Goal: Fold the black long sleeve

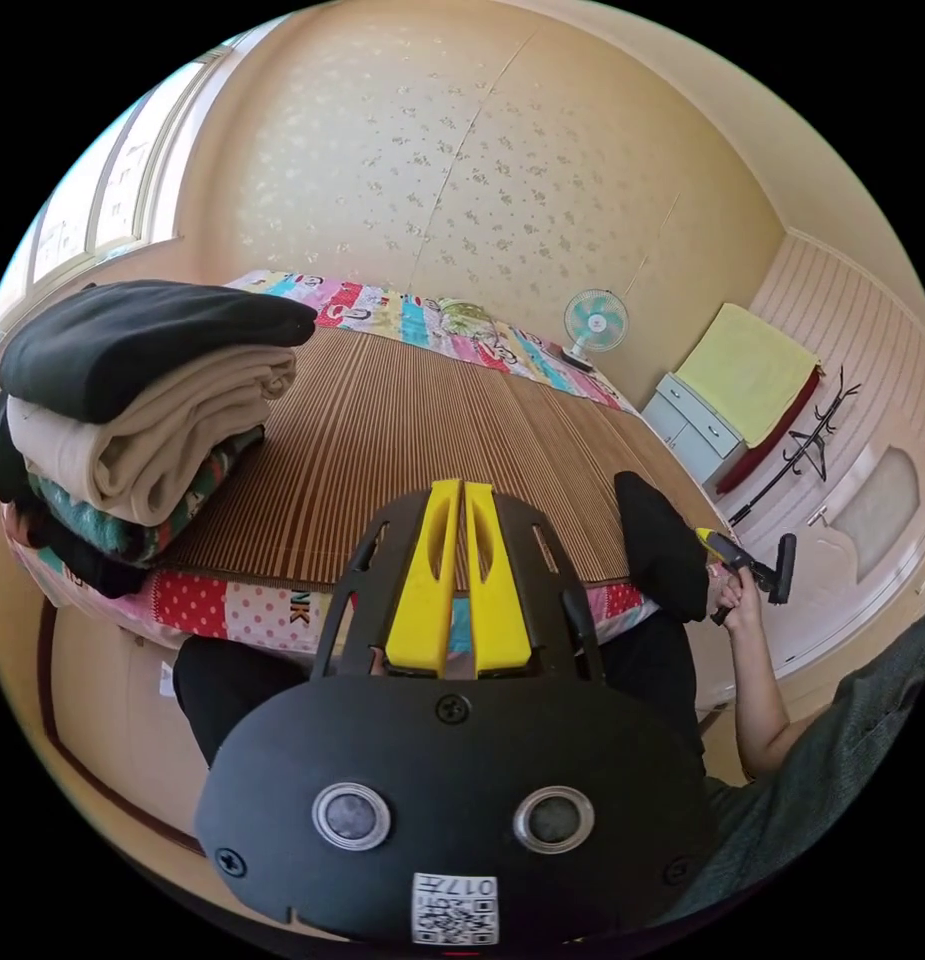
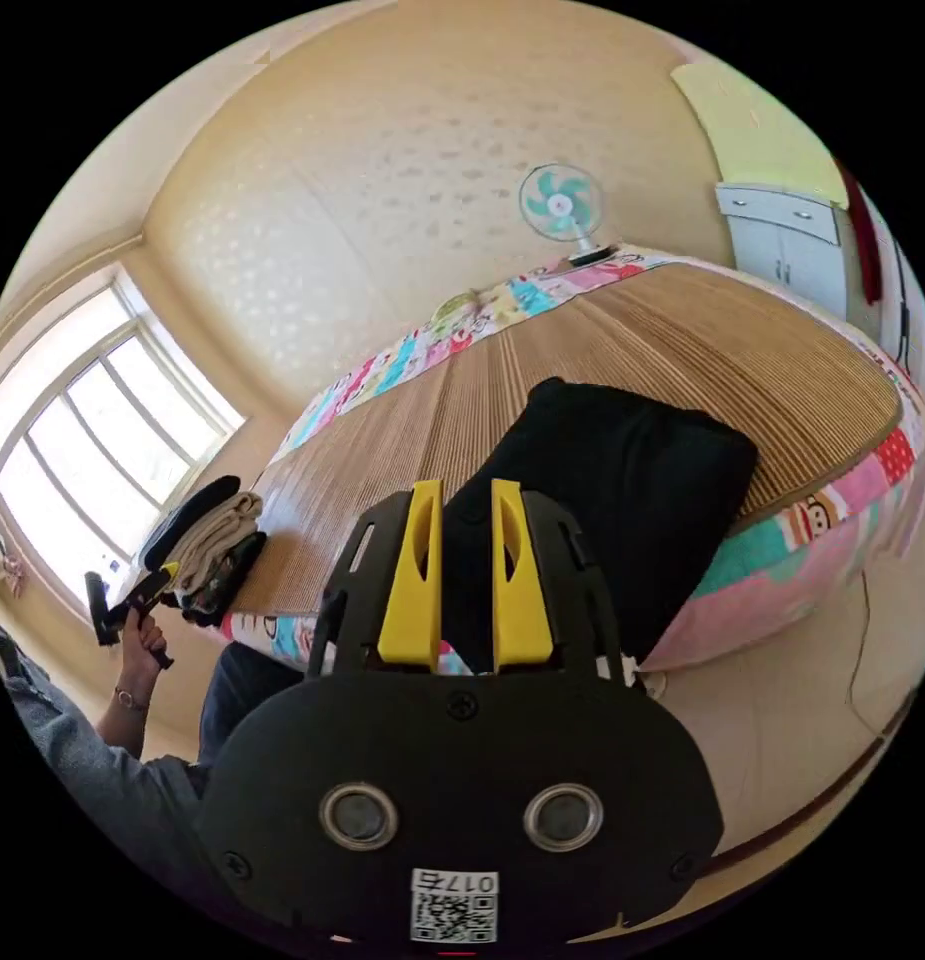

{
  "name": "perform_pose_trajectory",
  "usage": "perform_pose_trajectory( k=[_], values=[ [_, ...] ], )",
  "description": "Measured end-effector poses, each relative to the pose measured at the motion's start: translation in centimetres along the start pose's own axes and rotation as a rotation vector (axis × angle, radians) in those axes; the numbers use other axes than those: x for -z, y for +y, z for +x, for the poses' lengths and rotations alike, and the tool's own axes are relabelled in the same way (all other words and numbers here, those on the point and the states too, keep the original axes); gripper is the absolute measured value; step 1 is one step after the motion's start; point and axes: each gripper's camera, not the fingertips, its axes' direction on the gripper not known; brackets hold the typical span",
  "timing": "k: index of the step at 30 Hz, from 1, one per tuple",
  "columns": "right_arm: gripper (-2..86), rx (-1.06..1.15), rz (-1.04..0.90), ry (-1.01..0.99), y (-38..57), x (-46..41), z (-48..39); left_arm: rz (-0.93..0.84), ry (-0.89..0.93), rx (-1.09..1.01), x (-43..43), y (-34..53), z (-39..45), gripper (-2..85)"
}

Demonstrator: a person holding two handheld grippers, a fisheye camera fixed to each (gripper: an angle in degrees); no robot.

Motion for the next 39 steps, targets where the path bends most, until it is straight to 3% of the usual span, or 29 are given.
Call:
perform_pose_trajectory(
  k=[3,5,7,10,13,16,22,29,35,39],
  values=[
    [9.6,-0.095,-0.027,0.217,0.2,0.3,3.9,-0.011,0.016,0.004,0.1,1.2,-1.8,-0.9],
    [9.7,-0.089,-0.285,0.141,0.2,-4.8,7.1,-0.022,0.067,0.018,-0.3,1.8,-2.9,-0.7],
    [7.2,-0.144,-0.202,0.035,0.1,-3.5,7.2,-0.037,0.173,0.037,-1.0,2.1,-4.1,-0.2],
    [4.6,0.034,-0.061,-0.026,-1.7,1.5,-0.7,-0.039,0.291,0.027,-1.4,2.0,-4.5,3.1],
    [3.8,0.232,0.024,-0.322,-2.0,4.5,-10.3,-0.041,0.385,0.021,-1.6,2.0,-4.2,5.4],
    [3.5,0.344,-0.07,-0.488,-0.1,2.3,-18.8,-0.1,0.534,0.01,-3.3,1.8,-3.7,7.6],
    [3.3,0.475,-0.32,-0.539,9.0,-3.9,-28.7,-0.327,0.817,0.096,-10.7,1.3,-5.1,18.8],
    [3.2,0.51,-0.534,-0.471,16.2,-7.8,-31.8,-0.448,0.751,0.111,-15.5,3.7,-10.7,21.5],
    [3.2,0.542,-0.555,-0.499,17.2,-8.2,-32.2,-0.506,0.685,0.182,-17.3,6.0,-17.5,20.8],
    [3.0,0.551,-0.593,-0.522,17.6,-8.8,-31.9,-0.429,0.654,0.332,-16.1,9.2,-24.2,20.3]
  ],
)
